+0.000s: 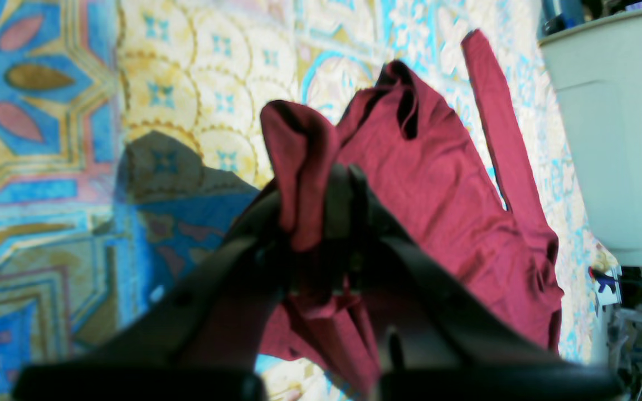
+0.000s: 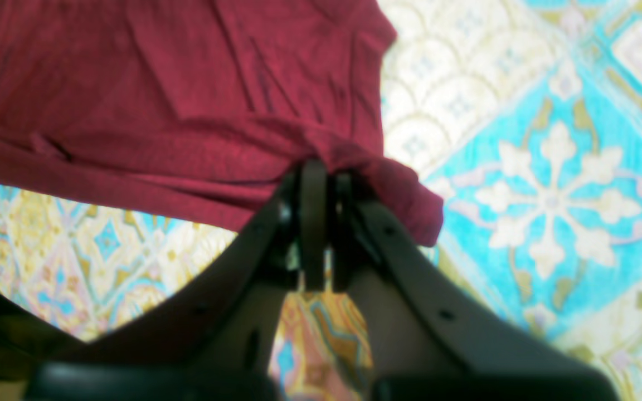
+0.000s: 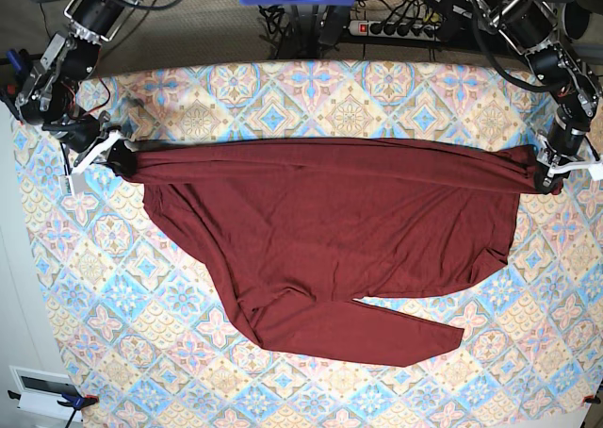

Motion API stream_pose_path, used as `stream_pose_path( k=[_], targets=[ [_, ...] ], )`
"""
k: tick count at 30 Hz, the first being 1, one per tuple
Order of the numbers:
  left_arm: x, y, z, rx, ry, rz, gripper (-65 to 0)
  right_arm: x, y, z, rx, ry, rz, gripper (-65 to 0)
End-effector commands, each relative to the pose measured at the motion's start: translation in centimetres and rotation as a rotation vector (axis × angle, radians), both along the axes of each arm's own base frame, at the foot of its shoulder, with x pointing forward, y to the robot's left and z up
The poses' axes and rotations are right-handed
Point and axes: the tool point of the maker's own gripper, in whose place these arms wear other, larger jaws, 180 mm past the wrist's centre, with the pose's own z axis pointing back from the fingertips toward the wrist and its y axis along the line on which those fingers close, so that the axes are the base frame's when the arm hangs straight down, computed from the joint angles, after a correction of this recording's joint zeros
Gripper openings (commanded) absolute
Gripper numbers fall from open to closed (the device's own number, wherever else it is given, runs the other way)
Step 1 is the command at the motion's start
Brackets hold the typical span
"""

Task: Layout the t-shirt on the table in an organized manner, then fold the t-shirt properly
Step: 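Lift the shirt edge with both grippers and stretch it taut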

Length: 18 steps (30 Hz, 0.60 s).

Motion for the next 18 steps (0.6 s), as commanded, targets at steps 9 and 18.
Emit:
stream_pose_path(
  k=[9,18],
  targets=[
    [0.9,1.3,0.8,0.125,0.038,-0.004,-64.8,1.0,-1.7,-0.8,0.019,0.013,-0.080,-65.0],
    [1.2,-0.7,-1.2,0.100,0.171,-0.059,-52.5,0.6,-2.8,-1.6,-0.053,0.055,-0.097,-56.3]
  ],
)
